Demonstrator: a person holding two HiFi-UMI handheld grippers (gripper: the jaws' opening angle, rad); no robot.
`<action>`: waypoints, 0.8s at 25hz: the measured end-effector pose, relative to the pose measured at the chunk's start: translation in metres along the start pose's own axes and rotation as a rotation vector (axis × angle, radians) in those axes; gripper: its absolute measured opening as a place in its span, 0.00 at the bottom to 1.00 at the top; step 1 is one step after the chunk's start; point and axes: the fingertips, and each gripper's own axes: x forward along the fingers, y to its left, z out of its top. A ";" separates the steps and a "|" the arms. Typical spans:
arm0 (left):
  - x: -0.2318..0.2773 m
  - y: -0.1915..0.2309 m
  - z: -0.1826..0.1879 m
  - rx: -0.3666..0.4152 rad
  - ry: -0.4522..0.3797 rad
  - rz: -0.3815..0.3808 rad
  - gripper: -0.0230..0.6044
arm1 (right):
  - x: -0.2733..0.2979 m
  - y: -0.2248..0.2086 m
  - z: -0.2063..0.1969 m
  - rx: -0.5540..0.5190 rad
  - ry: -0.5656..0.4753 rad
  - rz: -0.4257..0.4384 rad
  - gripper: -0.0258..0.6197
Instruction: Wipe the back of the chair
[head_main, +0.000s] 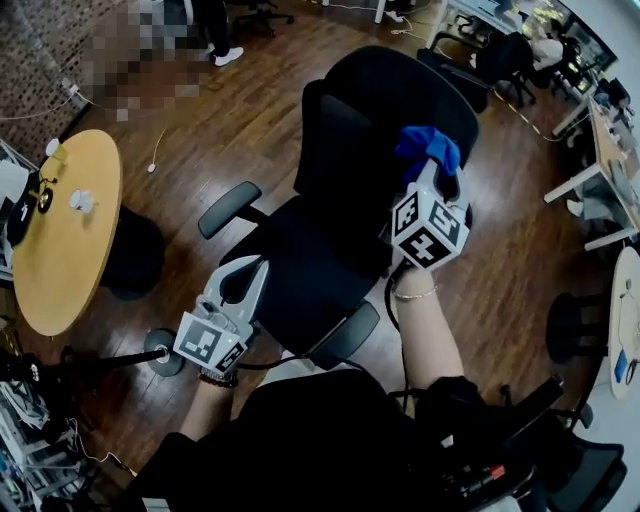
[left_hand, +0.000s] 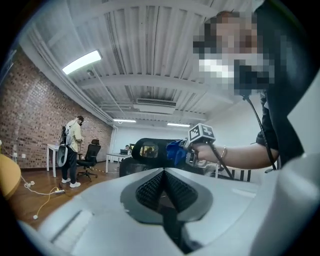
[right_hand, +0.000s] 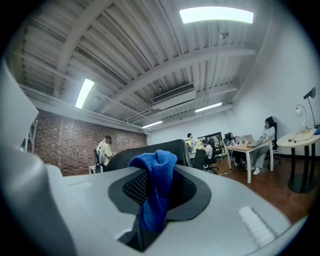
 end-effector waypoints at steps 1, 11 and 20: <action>-0.003 0.003 0.003 0.001 0.001 0.012 0.04 | -0.003 0.002 0.000 0.008 0.003 0.010 0.15; 0.011 0.063 0.004 -0.005 -0.026 -0.110 0.04 | -0.015 0.019 -0.007 -0.043 -0.034 -0.049 0.15; 0.060 0.095 0.004 -0.002 0.017 -0.543 0.04 | 0.023 0.026 0.004 -0.141 -0.058 -0.230 0.15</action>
